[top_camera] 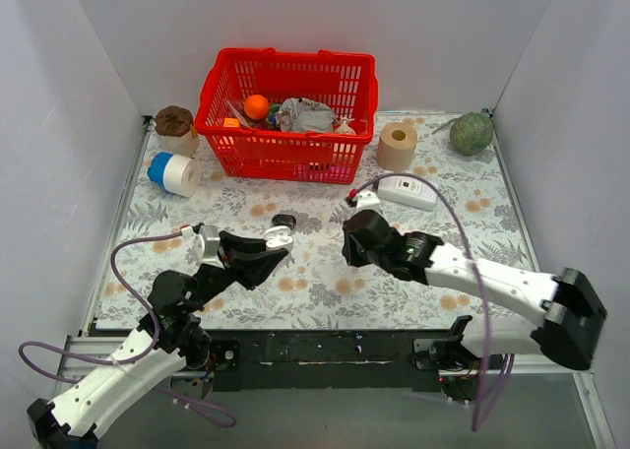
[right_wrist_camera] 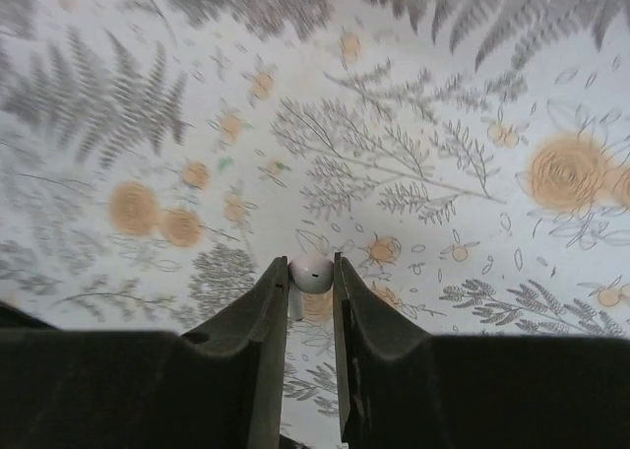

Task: Insert the wireless bluetooth earbuds into the charging case
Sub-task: Pick up the earbud from the center of the board, then place the earbud in the charging case.

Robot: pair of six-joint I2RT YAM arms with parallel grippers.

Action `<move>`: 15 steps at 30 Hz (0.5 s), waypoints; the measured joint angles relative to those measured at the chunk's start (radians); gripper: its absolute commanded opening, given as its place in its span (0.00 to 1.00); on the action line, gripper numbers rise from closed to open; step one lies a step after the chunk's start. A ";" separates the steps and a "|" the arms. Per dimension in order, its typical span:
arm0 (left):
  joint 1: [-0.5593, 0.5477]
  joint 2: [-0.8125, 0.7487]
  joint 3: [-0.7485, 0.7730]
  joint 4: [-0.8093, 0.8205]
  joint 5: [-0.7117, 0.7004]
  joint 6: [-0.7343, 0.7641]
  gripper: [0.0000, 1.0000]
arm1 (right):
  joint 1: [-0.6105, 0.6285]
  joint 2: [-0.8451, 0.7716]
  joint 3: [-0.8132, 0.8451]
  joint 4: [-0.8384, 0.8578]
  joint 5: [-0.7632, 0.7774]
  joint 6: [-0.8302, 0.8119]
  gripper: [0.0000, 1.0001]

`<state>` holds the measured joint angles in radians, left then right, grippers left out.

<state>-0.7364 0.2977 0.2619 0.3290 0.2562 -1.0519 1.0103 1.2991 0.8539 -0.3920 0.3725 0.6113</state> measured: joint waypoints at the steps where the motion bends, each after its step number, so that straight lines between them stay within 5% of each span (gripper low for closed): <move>1: 0.000 0.012 0.001 0.012 -0.006 0.005 0.00 | 0.000 -0.062 0.001 0.024 0.006 -0.021 0.01; 7: 0.000 0.165 0.033 0.114 -0.020 0.032 0.00 | 0.000 -0.382 0.002 0.267 0.005 -0.177 0.01; 15: 0.000 0.479 0.133 0.348 -0.001 0.053 0.00 | 0.000 -0.478 0.018 0.500 -0.145 -0.350 0.01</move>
<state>-0.7364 0.7769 0.3950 0.6773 0.2554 -0.9989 1.0103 0.8215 0.8715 0.1078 0.2272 0.2615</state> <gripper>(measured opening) 0.289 0.282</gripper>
